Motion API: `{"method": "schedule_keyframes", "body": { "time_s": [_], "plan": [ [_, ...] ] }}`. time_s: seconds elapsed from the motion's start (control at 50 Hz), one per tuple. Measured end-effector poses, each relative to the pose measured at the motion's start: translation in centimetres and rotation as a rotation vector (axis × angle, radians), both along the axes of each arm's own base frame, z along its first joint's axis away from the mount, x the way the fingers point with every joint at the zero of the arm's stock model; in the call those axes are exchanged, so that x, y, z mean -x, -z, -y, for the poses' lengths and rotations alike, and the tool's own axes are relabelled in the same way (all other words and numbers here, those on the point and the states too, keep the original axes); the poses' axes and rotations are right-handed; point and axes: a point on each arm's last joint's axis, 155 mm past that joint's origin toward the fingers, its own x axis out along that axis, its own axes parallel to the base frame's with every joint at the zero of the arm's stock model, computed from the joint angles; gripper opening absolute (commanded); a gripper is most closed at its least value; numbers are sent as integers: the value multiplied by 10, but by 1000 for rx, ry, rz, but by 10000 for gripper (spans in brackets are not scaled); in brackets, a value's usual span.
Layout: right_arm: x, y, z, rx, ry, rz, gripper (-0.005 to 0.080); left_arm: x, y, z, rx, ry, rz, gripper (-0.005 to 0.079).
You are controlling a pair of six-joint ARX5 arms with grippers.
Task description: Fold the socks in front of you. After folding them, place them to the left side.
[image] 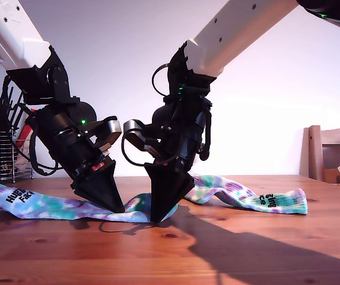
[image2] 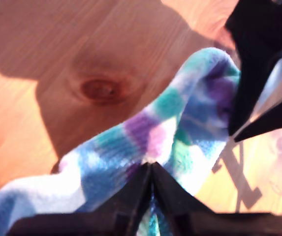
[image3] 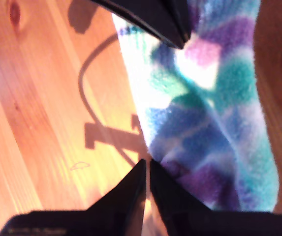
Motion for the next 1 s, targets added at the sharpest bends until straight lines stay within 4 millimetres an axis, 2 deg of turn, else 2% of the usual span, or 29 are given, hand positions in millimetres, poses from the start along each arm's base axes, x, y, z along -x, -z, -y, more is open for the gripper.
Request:
{"method": "schedule_keyframes", "body": {
  "time_s": [0.1, 0.3, 0.4, 0.76, 0.9, 1.0],
  "plan": [
    [-2, -12, -1, -13, 0, 23, -11, -4, -1, 1, 5, -1, 18, -20],
    [-8, -54, -3, -60, 6, 100, -11, -5, -1, 2, 8, -12, 14, -21],
    [-12, -66, 0, -73, 16, 122, -11, -4, -1, 5, 12, -8, 13, -20],
    [-28, -63, 21, -50, 73, 128, -11, 17, -7, 51, 54, 77, 23, -20],
    [-38, -63, 35, -47, 109, 129, -11, 27, -10, 62, 82, 92, -9, -20],
    [-44, -63, 43, -46, 130, 129, -11, 31, -14, 62, 100, 91, -38, -20]
  ]
}}
